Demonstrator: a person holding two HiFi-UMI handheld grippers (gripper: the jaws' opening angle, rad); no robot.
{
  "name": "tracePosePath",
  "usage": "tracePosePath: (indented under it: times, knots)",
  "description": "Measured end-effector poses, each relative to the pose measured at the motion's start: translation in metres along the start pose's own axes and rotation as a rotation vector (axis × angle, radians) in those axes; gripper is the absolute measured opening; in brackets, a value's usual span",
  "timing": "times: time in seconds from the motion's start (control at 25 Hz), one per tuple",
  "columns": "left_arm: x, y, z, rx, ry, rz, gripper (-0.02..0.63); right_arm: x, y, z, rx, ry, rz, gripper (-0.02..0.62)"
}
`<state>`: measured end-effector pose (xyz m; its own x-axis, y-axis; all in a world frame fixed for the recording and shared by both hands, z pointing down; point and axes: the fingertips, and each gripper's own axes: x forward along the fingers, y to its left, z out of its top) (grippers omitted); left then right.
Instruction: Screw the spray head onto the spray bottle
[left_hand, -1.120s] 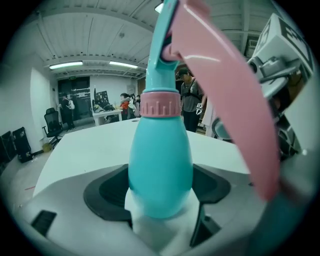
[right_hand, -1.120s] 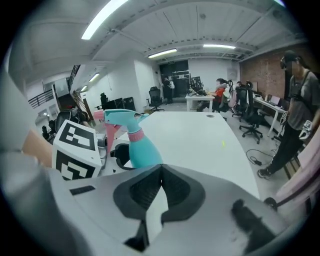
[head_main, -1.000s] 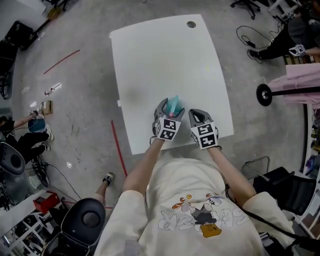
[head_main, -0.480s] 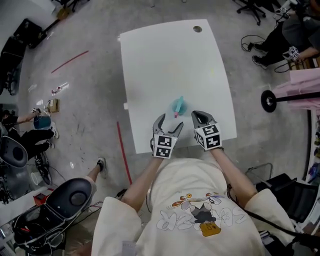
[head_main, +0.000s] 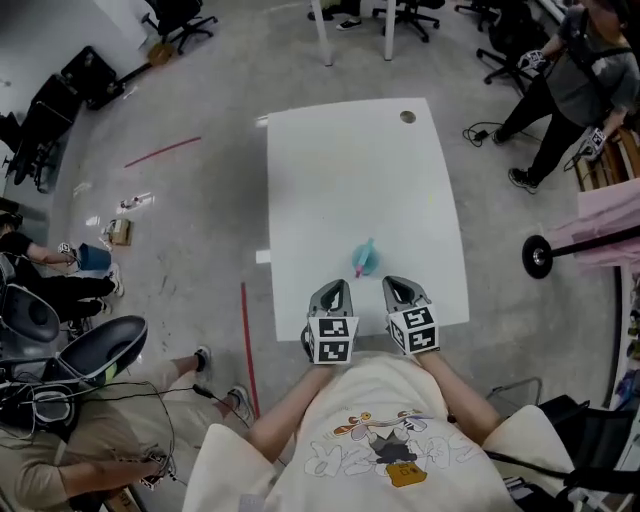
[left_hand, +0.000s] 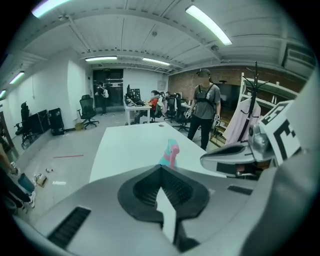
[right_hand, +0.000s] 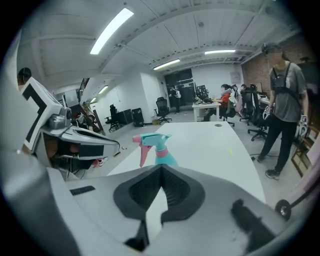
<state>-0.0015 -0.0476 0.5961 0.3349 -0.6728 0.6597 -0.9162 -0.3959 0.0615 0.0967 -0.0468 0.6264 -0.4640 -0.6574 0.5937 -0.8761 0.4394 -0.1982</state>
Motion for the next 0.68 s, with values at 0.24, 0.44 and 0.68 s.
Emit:
tracePosePath:
  times: [0.24, 0.44, 0.68]
  knots:
    - [-0.010, 0.009, 0.012, -0.013, -0.014, 0.010, 0.005, 0.001, 0.004, 0.015, 0.014, -0.021, -0.043, 0.005]
    - [-0.011, 0.009, 0.003, -0.025, -0.007, 0.010, 0.005, -0.006, 0.003, 0.013, -0.002, -0.027, -0.064, 0.005]
    - [-0.016, 0.003, 0.001, -0.036, -0.014, 0.007, 0.005, -0.013, 0.003, 0.006, -0.012, -0.013, -0.065, 0.005]
